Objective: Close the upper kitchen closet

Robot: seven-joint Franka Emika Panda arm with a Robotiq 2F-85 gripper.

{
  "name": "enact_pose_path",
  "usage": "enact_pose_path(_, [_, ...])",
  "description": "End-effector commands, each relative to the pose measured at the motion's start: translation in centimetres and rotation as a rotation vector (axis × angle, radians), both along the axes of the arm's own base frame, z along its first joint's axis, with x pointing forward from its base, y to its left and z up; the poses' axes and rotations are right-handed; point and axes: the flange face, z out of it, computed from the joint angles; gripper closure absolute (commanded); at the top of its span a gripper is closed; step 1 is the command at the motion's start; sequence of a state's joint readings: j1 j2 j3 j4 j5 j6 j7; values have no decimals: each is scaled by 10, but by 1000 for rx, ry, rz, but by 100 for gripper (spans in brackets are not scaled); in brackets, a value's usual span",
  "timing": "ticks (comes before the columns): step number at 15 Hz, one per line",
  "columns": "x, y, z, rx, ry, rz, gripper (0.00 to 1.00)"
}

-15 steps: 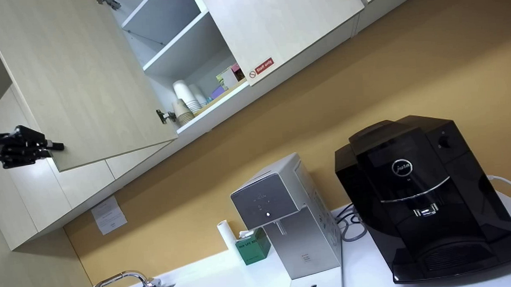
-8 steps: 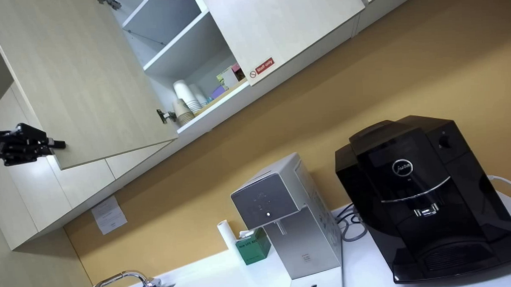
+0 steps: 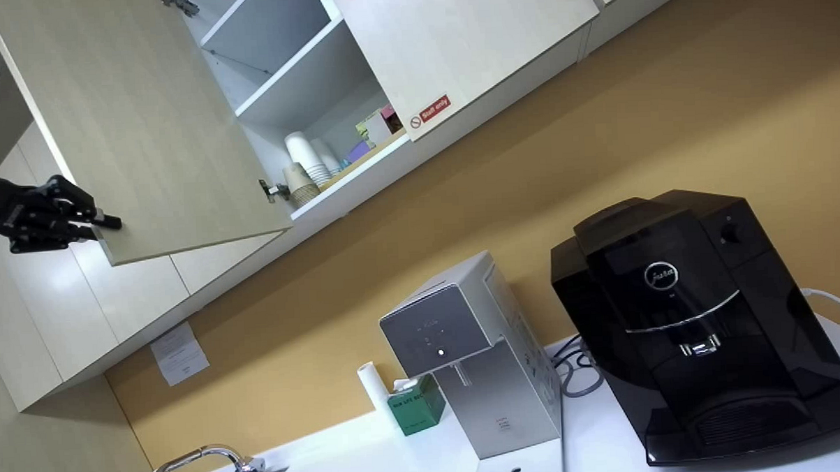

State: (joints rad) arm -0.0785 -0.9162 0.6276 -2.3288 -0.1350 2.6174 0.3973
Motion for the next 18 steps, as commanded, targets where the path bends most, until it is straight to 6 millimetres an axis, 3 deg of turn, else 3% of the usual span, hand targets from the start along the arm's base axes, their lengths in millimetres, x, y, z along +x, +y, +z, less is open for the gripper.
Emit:
enact_pose_path(1, [45, -52, 33, -56, -27, 136, 93])
enact_pose_path(7, [68, -123, 41, -72, 49, 281, 93])
enact_pose_path(8, [19, -108, 18, -21, 124, 206, 93])
enact_pose_path(9, [21, -117, 19, -8, 138, 213, 71])
enact_pose_path(13, [18, -112, 18, -11, 128, 198, 71])
enact_pose_path(14, [17, -109, 18, -12, 126, 193, 93])
enact_pose_path(18, [30, -128, 25, -12, 117, 277, 93])
